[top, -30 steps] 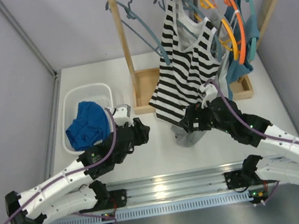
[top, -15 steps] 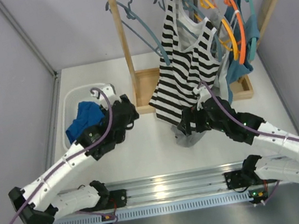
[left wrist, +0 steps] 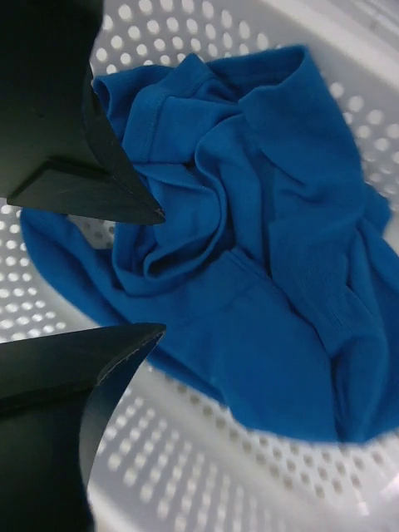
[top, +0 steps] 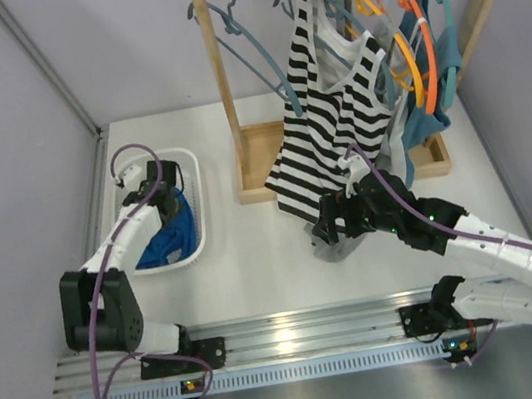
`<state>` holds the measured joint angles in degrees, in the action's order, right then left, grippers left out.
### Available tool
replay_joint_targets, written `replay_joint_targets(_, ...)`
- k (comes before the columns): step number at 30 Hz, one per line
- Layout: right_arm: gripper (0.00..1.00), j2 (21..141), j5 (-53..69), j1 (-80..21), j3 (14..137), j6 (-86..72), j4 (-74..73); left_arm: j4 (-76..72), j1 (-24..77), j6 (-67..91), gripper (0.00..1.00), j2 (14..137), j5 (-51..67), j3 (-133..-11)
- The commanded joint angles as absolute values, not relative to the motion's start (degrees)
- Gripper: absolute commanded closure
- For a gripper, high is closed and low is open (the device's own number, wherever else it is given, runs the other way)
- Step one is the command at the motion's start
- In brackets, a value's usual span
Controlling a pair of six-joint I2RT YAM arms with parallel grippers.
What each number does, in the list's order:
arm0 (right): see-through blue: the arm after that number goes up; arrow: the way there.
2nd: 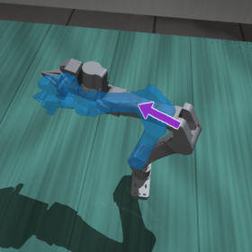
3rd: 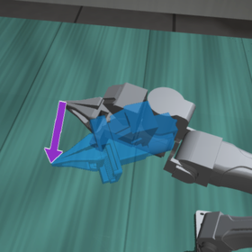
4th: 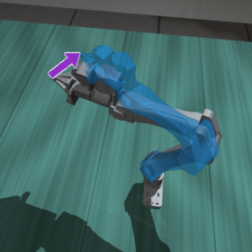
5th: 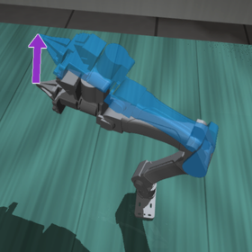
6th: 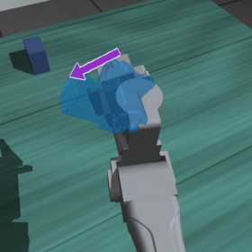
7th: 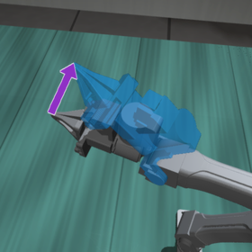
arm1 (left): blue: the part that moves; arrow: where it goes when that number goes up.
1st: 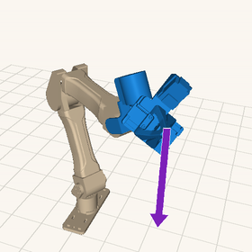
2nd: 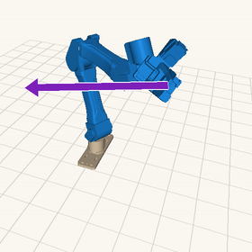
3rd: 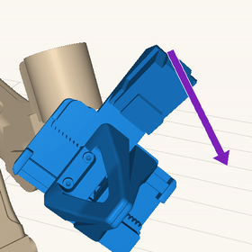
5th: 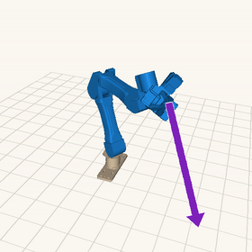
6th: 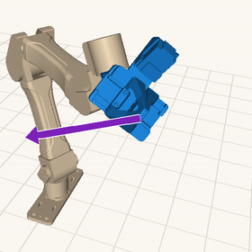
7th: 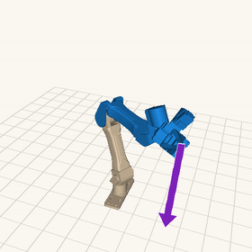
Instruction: Place the tank top on the hanger
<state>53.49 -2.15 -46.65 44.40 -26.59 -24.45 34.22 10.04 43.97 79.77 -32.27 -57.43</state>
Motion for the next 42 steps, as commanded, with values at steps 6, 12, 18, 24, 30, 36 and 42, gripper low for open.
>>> replay_joint_targets(6, 0.04, 52.56, -0.44, -47.11, 45.70, -25.93, -22.06, 28.39, 6.51, 47.28, 0.46, 90.51, -27.95, -54.41)
replay_joint_targets(12, 0.05, 52.65, -0.53, -47.11, 46.05, -25.49, -22.32, 27.51, 6.50, 47.55, 1.00, 90.89, -25.32, -53.96)
replay_joint_targets(18, 0.05, 53.52, -0.44, -47.11, 47.02, -25.58, -22.24, 33.13, 7.03, 43.95, 1.00, 79.67, -23.91, -57.74)
replay_joint_targets(24, 0.05, 54.58, -0.88, -47.20, 48.60, -25.58, -22.06, 36.29, 11.93, 40.78, 1.00, 66.81, -21.09, -61.08)
replay_joint_targets(30, 0.06, 55.55, -1.23, -47.20, 50.62, -25.66, -23.20, 39.89, 20.90, 34.81, 1.00, 62.23, -24.07, -68.10)
replay_joint_targets(36, 0.06, 55.72, -2.19, -47.11, 51.85, -26.19, -23.99, 43.24, 29.17, 31.56, 1.00, 61.00, -29.09, -79.70)
replay_joint_targets(42, 0.06, 55.63, -4.48, -47.11, 52.82, -26.46, -25.49, 43.42, 32.87, 25.77, 1.00, 61.43, -25.76, -92.53)
